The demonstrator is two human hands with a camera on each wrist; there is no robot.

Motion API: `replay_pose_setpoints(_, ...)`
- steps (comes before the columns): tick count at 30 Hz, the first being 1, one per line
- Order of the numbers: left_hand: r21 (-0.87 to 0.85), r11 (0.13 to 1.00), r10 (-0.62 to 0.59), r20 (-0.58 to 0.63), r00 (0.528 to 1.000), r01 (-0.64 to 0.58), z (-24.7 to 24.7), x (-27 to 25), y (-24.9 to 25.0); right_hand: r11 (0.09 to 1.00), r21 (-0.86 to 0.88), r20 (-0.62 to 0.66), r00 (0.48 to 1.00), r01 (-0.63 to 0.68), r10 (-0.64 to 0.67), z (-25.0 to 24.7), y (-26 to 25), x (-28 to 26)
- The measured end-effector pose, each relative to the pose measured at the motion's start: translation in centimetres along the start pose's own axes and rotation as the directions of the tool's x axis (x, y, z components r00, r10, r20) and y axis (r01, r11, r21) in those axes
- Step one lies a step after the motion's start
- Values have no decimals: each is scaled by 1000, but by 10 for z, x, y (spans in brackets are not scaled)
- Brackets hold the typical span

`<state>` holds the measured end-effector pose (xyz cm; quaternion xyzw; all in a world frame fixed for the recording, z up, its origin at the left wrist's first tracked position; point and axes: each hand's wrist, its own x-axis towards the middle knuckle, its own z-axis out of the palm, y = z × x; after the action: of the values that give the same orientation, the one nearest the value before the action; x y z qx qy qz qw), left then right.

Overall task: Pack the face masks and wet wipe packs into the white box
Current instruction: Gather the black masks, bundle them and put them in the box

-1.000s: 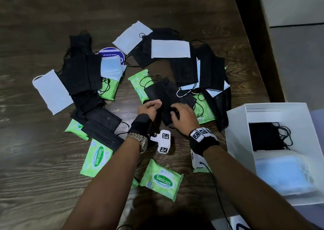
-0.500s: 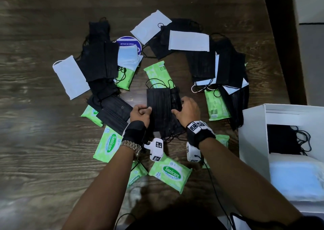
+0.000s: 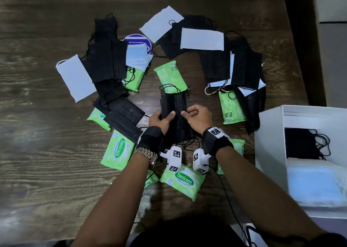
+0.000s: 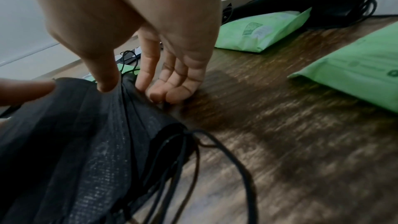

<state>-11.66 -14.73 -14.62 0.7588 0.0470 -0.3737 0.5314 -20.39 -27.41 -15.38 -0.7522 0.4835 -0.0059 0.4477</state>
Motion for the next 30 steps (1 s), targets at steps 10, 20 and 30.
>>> replay_pose_setpoints(10,-534,795,-215,194,957,287,-20,-13,-6,959,283,32,999,26,-37,-5,2,-8)
replay_pose_setpoints(20,-594,771,-59,293,954,230,-21,-26,-3,758,552,549,836,-347,-17,-13,-2,-22)
replay_pose_setpoints(30,-220,975,-18,97,995,39,-2,-35,5,858,499,308,950,-118,-48,-2,-7,-32)
